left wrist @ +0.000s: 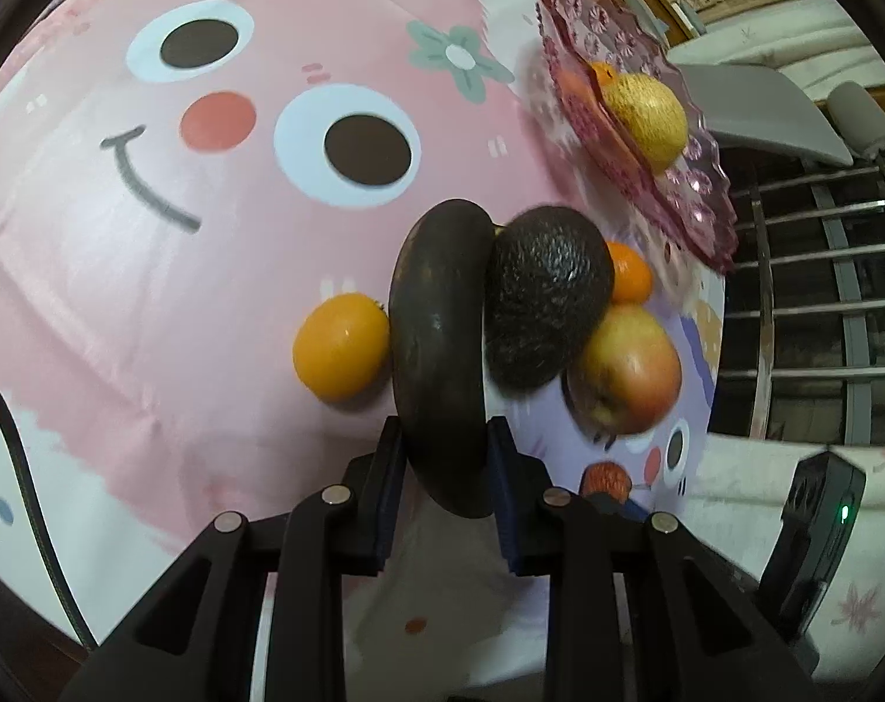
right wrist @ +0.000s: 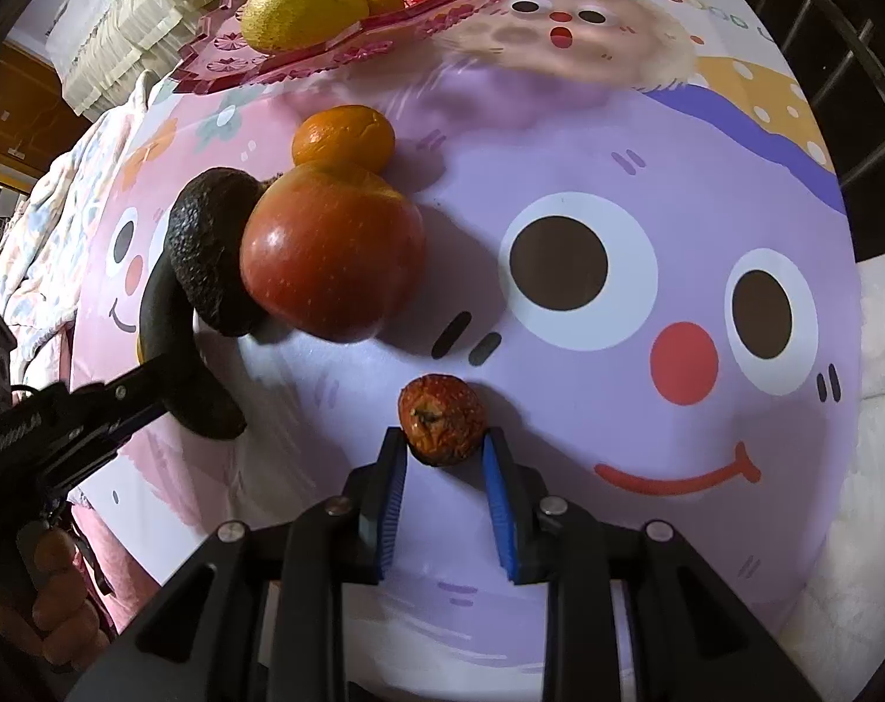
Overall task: Organize fruits
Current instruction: 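Grasp the banana with the left tool while the right tool grasps the small red fruit, then carry the banana and red fruit into the pink bowl and open both tools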
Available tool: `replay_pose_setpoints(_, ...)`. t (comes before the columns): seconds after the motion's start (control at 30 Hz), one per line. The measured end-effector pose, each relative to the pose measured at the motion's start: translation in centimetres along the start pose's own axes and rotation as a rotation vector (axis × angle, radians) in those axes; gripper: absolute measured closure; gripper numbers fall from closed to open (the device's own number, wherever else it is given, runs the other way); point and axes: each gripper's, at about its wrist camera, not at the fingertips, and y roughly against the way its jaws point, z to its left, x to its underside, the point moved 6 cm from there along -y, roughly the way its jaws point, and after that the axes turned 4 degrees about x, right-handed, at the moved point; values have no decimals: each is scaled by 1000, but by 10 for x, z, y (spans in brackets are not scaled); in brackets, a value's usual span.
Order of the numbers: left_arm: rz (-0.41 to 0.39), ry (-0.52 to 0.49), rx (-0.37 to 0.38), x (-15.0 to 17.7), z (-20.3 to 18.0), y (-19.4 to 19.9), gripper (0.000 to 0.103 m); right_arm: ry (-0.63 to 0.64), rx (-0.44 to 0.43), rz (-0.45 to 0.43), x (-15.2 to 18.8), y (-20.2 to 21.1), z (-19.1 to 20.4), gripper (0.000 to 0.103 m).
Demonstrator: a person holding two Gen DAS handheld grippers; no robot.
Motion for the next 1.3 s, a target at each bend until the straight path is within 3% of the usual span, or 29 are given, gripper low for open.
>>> replay_pose_setpoints(0.3, 48, 4, -18, 22, 13, -4, 77, -7, 7, -13, 10, 4, 2, 77)
replay_pose_setpoints(0.63, -7, -17, -74, -3, 10, -5, 72, -22, 25, -20, 18, 7, 0, 77)
replay_pose_setpoints(0.97, 30, -27, -103, -9, 7, -8, 77, -63, 25, -38, 11, 13, -3, 78)
replay_pose_setpoints(1.3, 25, -22, -83, -18, -12, 47, 78, -92, -6, -96, -16, 41, -4, 81)
